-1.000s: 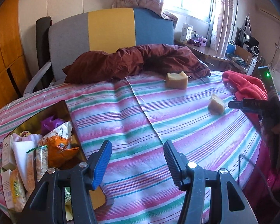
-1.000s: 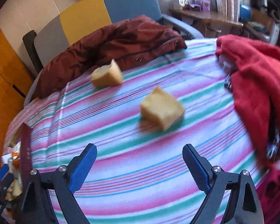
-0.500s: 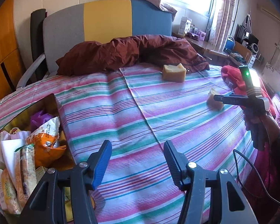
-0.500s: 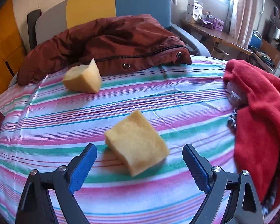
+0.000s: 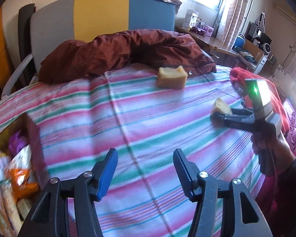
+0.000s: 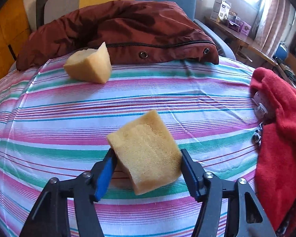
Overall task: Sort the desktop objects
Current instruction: 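Grasp a yellow sponge with the right gripper while the left grasps the other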
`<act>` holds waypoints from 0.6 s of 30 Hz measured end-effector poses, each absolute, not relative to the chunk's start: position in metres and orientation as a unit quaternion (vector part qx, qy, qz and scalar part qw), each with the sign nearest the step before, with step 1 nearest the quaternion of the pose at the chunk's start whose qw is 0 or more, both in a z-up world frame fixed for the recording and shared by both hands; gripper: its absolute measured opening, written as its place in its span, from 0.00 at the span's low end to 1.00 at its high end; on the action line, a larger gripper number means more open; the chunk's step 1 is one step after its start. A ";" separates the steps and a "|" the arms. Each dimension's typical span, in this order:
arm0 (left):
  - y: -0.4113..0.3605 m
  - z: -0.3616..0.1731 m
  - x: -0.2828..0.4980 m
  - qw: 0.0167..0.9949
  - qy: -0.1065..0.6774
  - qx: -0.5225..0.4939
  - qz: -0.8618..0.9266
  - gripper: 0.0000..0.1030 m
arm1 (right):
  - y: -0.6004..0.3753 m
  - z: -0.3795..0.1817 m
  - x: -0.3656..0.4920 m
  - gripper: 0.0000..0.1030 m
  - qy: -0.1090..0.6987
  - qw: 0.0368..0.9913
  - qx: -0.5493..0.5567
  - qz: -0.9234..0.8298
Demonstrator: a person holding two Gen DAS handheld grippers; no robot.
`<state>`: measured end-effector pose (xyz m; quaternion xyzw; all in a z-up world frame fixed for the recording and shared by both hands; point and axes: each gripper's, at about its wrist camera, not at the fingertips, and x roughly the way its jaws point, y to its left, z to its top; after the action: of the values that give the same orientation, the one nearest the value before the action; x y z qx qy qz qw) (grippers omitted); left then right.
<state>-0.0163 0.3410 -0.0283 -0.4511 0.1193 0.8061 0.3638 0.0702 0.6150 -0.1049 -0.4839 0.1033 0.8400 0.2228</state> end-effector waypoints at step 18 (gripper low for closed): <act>0.455 -0.045 -0.076 0.447 0.261 -0.374 0.770 0.74 | 0.600 -0.101 0.067 0.62 0.150 0.171 -0.497 0.837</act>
<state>-0.0755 0.4552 -0.0445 -0.3739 0.2609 0.7695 0.4471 0.0666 0.6004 -0.1005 -0.4972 0.1500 0.8372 0.1713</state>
